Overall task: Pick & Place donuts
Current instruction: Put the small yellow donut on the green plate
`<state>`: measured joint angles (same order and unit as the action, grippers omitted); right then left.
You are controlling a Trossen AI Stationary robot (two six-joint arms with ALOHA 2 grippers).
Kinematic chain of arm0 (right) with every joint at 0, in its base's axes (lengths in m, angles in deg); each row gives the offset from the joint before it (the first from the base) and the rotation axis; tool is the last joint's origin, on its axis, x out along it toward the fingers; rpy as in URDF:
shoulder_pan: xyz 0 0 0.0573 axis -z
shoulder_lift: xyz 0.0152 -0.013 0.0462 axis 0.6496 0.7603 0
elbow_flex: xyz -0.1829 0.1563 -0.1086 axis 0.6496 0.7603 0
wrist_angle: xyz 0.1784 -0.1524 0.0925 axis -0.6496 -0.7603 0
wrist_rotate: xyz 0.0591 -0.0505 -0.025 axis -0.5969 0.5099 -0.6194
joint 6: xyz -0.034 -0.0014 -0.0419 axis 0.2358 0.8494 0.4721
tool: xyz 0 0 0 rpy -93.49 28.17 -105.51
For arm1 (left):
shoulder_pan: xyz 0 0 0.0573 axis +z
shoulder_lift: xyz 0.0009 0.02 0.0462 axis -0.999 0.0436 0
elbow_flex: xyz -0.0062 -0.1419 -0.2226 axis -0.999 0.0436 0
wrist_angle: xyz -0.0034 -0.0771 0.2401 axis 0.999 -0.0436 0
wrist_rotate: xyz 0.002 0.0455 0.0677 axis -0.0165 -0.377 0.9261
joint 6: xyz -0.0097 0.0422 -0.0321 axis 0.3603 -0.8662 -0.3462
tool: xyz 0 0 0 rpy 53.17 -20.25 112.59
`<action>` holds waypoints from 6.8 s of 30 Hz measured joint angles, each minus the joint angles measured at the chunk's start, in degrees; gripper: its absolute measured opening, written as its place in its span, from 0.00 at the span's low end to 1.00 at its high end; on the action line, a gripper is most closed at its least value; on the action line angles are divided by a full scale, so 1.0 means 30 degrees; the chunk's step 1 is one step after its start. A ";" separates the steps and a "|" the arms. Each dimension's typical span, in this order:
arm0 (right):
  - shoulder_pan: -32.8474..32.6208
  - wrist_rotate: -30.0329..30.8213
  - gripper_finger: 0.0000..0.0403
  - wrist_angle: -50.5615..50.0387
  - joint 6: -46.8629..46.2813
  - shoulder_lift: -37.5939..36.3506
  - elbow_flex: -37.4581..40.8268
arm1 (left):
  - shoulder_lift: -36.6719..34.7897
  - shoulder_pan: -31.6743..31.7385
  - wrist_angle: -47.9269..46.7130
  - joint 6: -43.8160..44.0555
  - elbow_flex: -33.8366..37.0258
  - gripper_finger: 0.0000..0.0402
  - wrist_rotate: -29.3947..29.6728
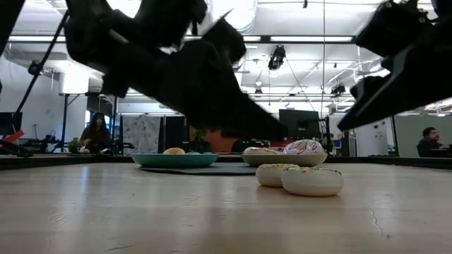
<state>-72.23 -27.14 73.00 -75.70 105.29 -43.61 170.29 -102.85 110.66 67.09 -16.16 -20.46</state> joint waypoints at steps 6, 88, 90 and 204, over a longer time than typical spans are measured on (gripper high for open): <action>-0.0628 0.0428 0.58 0.0123 -0.1069 0.0000 0.0373 | 0.0982 0.0473 -0.0309 -0.0012 -0.0452 0.58 -0.0563; -0.0759 0.0384 0.56 0.0111 -0.1814 -0.0015 0.0480 | 0.2092 0.0805 -0.1322 -0.1344 -0.1552 0.58 -0.1509; -0.0759 0.0384 0.56 0.0111 -0.1814 -0.0015 0.0480 | 0.2092 0.0805 -0.1322 -0.1417 -0.1552 0.58 -0.1498; -0.0592 0.1069 0.56 0.1153 -0.0505 -0.0015 0.0021 | -1.2973 1.1996 -0.6436 0.0502 1.1343 0.45 0.3972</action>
<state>-74.00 -23.93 76.46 -77.22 105.25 -43.55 131.37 -66.86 91.35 68.60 17.87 -8.55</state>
